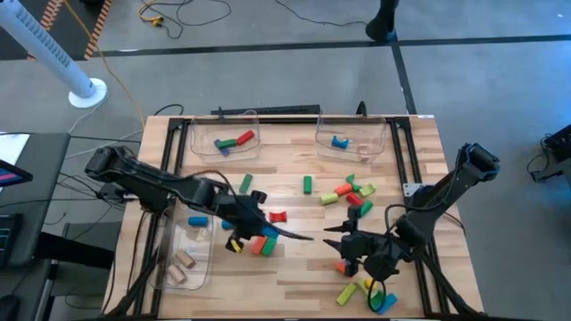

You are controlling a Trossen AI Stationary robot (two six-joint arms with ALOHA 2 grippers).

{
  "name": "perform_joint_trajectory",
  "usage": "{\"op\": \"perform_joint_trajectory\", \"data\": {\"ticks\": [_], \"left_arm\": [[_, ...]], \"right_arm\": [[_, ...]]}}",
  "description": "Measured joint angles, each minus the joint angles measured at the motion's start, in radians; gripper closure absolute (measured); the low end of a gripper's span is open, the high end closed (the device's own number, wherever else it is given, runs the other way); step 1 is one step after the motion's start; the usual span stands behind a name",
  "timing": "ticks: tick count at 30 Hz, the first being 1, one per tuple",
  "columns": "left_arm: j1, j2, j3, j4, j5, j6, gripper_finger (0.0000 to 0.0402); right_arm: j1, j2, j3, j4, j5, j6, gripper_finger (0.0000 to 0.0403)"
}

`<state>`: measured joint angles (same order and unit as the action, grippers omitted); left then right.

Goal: Sort blocks by size
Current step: Put the blue rectangular block on the top left transparent bin

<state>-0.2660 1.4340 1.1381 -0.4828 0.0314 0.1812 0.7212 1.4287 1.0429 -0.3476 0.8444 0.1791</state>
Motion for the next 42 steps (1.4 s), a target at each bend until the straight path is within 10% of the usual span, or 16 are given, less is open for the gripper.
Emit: {"op": "perform_joint_trajectory", "data": {"ticks": [17, 42], "left_arm": [[0.082, -0.026, 0.0, 0.041, 0.283, 0.019, 0.0302], [0.125, -0.025, -0.029, 0.098, 0.462, 0.028, 0.0302]], "right_arm": [[-0.193, 0.094, -0.12, 0.701, -0.387, -0.536, 0.0176], [-0.288, 0.295, 0.088, 0.759, -0.509, -0.728, 0.0165]]}}
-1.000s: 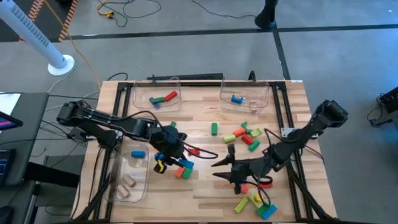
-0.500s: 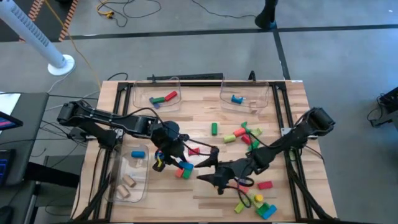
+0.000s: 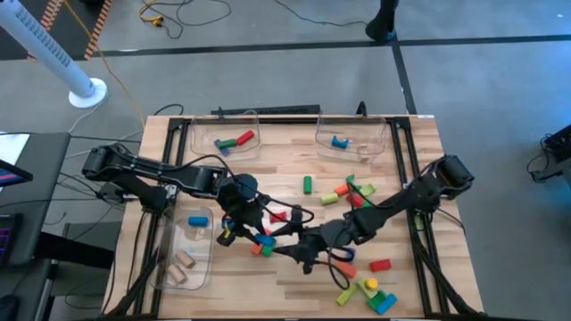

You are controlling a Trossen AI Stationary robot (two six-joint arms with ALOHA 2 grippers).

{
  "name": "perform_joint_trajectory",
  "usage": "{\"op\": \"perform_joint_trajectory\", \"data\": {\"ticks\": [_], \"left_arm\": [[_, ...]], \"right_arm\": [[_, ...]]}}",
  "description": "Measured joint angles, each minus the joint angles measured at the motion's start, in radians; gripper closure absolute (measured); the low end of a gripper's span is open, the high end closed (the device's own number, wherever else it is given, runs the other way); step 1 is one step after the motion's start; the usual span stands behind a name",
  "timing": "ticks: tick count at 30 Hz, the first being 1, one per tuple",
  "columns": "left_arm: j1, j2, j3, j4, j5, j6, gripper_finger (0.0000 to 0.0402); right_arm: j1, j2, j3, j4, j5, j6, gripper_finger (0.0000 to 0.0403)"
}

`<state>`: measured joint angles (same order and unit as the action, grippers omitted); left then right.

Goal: Sort blocks by size
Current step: Put the blue rectangular block on the top left transparent bin

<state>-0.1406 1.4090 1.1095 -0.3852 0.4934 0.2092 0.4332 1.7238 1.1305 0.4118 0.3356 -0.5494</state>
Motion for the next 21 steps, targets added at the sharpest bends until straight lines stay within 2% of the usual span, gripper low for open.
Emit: {"op": "perform_joint_trajectory", "data": {"ticks": [9, 21], "left_arm": [[0.0, 0.0, 0.0, 0.014, 0.028, -0.012, 0.0302], [0.0, 0.0, -0.001, -0.034, 0.028, -0.015, 0.0302]], "right_arm": [[-0.012, 0.112, 0.084, 0.005, -0.004, -0.065, 0.0169], [0.003, 0.091, 0.097, -0.038, 0.001, -0.069, 0.0231]]}}
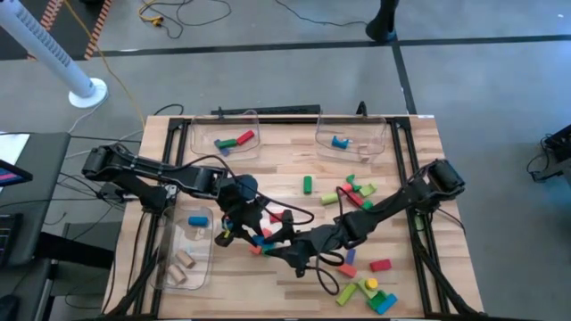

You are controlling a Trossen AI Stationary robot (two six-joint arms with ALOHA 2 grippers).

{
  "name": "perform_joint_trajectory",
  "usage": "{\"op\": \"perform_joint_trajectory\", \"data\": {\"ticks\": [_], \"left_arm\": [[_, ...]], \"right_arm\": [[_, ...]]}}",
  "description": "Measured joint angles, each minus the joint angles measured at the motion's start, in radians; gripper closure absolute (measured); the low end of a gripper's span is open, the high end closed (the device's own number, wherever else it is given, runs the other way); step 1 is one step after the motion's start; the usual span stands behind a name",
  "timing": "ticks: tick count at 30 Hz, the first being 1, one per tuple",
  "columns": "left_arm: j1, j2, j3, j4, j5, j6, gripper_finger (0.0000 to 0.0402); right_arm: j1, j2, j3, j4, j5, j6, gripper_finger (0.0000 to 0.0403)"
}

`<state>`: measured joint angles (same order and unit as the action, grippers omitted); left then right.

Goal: Sort blocks by size
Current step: Put the blue rectangular block on the top left transparent bin

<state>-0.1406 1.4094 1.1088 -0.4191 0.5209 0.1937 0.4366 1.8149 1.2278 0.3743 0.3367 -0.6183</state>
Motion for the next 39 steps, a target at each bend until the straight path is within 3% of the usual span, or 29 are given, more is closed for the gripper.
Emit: {"op": "perform_joint_trajectory", "data": {"ticks": [13, 22, 34, 39], "left_arm": [[-0.003, 0.0, 0.0, 0.012, 0.013, -0.007, 0.0302], [-0.003, 0.001, 0.0, 0.014, 0.02, -0.011, 0.0277], [-0.003, -0.013, 0.0, 0.014, 0.014, 0.011, 0.0265], [-0.003, -0.052, 0.001, -0.003, -0.063, 0.017, 0.0252]], "right_arm": [[-0.001, -0.002, 0.0, -0.012, 0.002, 0.005, 0.0274], [0.002, -0.003, 0.001, -0.035, 0.002, 0.005, 0.0304], [0.013, -0.003, -0.001, -0.071, 0.032, 0.076, 0.0309], [0.012, -0.016, -0.002, -0.092, 0.065, 0.144, 0.0309]]}}
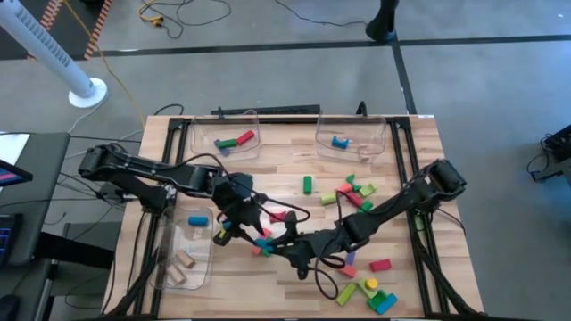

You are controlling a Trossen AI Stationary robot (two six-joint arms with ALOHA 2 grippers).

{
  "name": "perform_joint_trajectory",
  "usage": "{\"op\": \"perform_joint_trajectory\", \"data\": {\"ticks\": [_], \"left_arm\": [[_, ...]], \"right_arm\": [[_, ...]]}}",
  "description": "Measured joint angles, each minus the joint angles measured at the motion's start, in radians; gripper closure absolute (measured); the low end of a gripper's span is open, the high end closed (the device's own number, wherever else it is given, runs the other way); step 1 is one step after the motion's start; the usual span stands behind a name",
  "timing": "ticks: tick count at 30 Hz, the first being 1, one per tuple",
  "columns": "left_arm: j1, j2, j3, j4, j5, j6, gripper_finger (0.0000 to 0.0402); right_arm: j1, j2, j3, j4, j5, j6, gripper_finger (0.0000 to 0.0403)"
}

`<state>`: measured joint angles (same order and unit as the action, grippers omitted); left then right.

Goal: Sort blocks by size
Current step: Put the blue rectangular block on the top left transparent bin

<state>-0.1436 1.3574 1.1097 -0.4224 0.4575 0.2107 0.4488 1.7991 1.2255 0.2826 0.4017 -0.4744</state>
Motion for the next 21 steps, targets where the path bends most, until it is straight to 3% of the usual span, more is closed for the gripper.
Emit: {"op": "perform_joint_trajectory", "data": {"ticks": [7, 18, 21], "left_arm": [[-0.032, -0.062, 0.001, -0.068, -0.317, 0.063, 0.0246], [-0.131, -0.075, 0.001, -0.137, -0.663, 0.025, 0.0246], [-0.137, -0.095, 0.001, -0.176, -0.708, -0.002, 0.0246]], "right_arm": [[-0.027, -0.028, 0.0, -0.005, 0.046, 0.095, 0.031], [-0.084, -0.038, 0.001, -0.03, 0.047, 0.2, 0.031], [-0.092, -0.038, 0.001, -0.039, 0.053, 0.215, 0.031]]}}
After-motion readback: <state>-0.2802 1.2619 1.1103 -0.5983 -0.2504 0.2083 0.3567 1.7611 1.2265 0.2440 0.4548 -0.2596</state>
